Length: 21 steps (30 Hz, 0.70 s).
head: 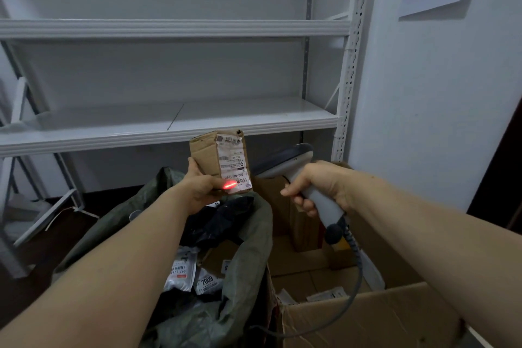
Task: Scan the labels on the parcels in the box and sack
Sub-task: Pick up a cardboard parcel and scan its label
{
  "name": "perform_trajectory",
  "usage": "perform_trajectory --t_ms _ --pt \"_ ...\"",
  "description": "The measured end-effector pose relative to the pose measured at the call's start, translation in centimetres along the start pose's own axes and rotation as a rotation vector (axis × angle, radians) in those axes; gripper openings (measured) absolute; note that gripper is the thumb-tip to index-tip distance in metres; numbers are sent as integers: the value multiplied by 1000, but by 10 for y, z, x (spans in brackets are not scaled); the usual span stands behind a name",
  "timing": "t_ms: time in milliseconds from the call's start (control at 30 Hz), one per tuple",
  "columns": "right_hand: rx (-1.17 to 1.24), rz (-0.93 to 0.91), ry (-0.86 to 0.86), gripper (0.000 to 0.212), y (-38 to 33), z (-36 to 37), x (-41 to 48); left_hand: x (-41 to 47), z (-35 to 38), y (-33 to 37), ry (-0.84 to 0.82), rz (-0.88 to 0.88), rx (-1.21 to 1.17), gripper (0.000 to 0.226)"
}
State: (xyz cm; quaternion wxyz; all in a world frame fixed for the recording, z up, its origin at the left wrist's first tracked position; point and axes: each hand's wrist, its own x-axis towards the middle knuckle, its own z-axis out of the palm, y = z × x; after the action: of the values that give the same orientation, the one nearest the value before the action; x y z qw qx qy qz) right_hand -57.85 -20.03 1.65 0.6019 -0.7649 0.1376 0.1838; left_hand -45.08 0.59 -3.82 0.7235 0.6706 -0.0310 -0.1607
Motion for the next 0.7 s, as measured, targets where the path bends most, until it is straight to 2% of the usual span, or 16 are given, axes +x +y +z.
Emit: perform_trajectory --t_ms 67,233,333,400,467,567,633,700 --pt "-5 3 -7 11 1 1 1 1 -3 -1 6 -4 -3 112" --pt "29 -19 -23 10 1 8 4 -2 -5 -3 7 1 20 103" --pt "78 -31 41 11 7 15 16 -8 -18 -5 35 -31 66 93" --pt "132 -22 105 10 17 20 29 -12 -34 -11 16 -99 151 102" --pt "195 16 141 13 29 27 45 -17 -48 -23 -7 -162 295 102" --pt "291 100 177 39 49 38 69 -23 -56 -51 -44 -242 562 91" --pt "327 148 181 56 60 47 82 -18 -58 -70 -47 -270 867 105" --pt "327 190 185 69 70 52 94 -12 -58 -85 -28 -281 1211 107"
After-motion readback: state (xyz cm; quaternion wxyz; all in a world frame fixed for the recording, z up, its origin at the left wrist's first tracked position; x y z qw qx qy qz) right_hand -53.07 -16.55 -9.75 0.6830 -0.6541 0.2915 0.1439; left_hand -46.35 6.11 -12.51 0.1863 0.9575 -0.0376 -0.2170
